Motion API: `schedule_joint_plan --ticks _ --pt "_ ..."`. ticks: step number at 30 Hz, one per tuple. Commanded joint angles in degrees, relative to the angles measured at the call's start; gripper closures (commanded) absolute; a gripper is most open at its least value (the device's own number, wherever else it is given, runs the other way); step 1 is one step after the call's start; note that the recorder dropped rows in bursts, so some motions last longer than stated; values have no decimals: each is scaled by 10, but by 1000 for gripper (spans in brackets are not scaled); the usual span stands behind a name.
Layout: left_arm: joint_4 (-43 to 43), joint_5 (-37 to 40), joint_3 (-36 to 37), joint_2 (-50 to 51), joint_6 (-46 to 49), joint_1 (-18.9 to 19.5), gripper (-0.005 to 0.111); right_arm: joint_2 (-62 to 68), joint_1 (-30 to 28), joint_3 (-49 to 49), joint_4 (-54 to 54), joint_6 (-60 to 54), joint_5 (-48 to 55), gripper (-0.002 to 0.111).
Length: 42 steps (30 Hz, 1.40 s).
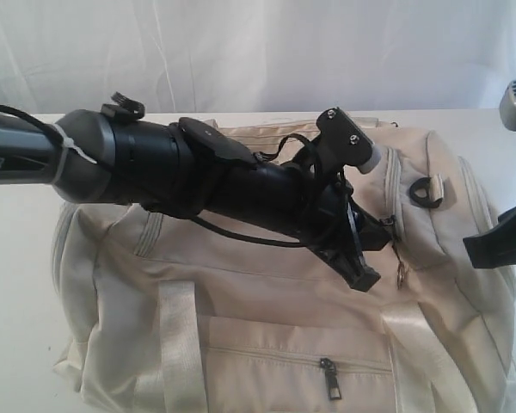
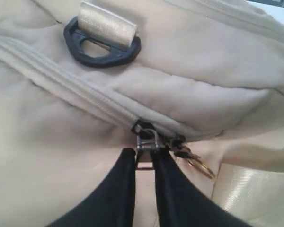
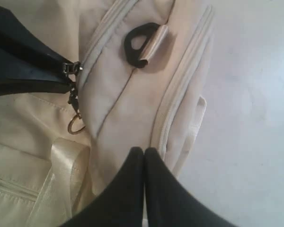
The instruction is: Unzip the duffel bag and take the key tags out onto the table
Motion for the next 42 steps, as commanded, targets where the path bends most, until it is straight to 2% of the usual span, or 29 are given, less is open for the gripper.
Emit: schedule_joint_plan --ticks 1,7,10,13,14,18,22,27,37,42 --pt "85 12 4 -32 -84 -1 107 -4 1 2 -1 4 -5 108" --pt "108 15 3 -48 -128 -1 107 -2 1 17 35 -3 -42 106" --pt "112 17 3 -55 -161 -1 107 -2 1 29 101 -57 -84 95" --pt "137 39 -2 -68 -209 3 107 -2 1 43 151 -127 -120 79" --pt "155 61 -9 -70 -239 11 107 -2 1 50 151 -145 -130 72" --pt "246 147 -47 -72 -369 50 107 -2 1 88 149 -172 -162 59" --pt "263 209 -78 -62 -390 66 107 -2 1 115 149 -187 -224 57" --pt "261 235 -105 -50 -395 66 107 -2 1 120 151 -199 -249 57" --pt "256 230 -118 -16 -396 66 107 7 34 142 149 -227 -293 57" --pt "205 214 -118 -16 -347 66 107 49 35 142 149 -245 -308 57"
